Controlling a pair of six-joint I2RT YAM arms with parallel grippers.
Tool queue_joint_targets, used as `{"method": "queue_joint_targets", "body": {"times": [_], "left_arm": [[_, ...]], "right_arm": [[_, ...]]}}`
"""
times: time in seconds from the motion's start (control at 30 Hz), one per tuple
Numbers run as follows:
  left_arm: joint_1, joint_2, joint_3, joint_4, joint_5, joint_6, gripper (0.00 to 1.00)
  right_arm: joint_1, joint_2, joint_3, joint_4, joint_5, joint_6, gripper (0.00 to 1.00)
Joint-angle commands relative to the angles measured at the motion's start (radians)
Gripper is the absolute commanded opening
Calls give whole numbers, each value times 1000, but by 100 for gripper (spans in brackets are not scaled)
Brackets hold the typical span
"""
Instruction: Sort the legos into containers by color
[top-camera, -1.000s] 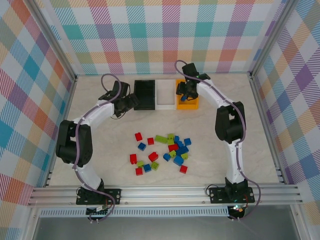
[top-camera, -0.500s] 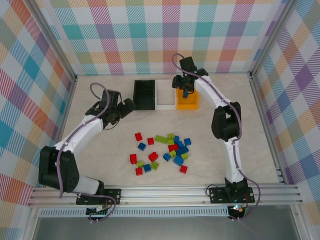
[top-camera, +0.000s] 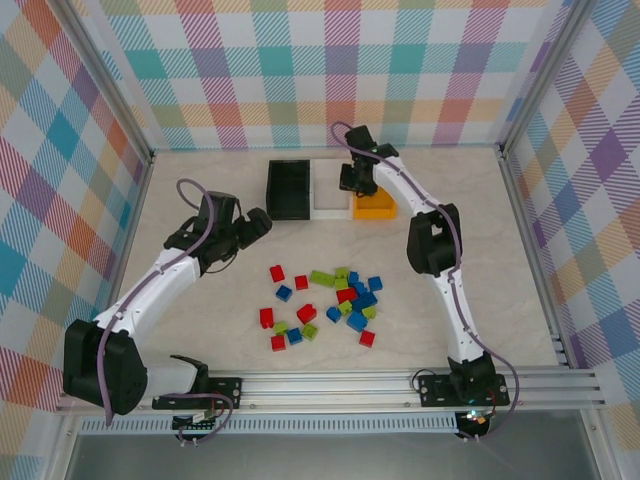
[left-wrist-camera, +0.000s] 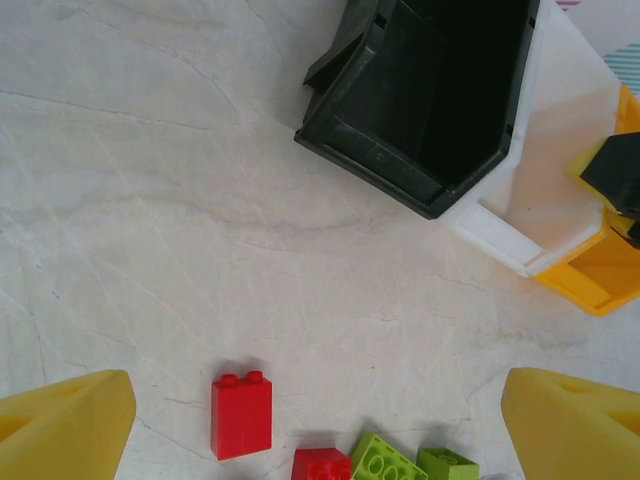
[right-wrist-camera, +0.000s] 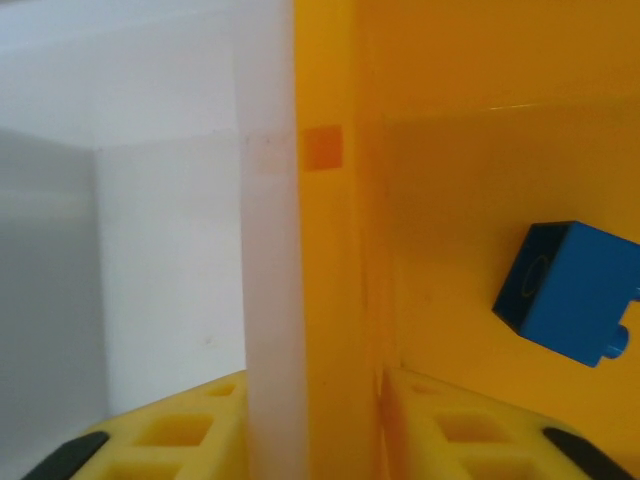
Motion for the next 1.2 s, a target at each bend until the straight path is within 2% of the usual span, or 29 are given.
{"method": "queue_joint_targets", "body": {"times": [0.0,0.27,0.33,0.63,0.9,0.93,1.0,1.17], "left_arm": [[-4,-31,-3,-29,2,2,95],[-4,-49,-6,-33,4,2,95],[-4,-52,-8,-37,1,7,95],[-4,-70,-21,-37,-2,4,96],[-4,-82,-29,-42,-8,4,96],[-4,-83,-28,-44,-10,3,97],[-4,-85,-32,-45,-13,5,97],[-4,-94,-33,-43,-16,5,100]], "right_arm": [[22,4,40,-65,30,18,30],[49,-74,-93,-24,61,20,10],[53,-116,-158,1,65,13,0],[94,-335,-502,143,56,6,0],[107,-361,-589,166,69,41,0],[110,-362,-592,168,72,43,6],[114,-369,-598,181,80,43,28],[115,-397,-565,182,82,40,52]]}}
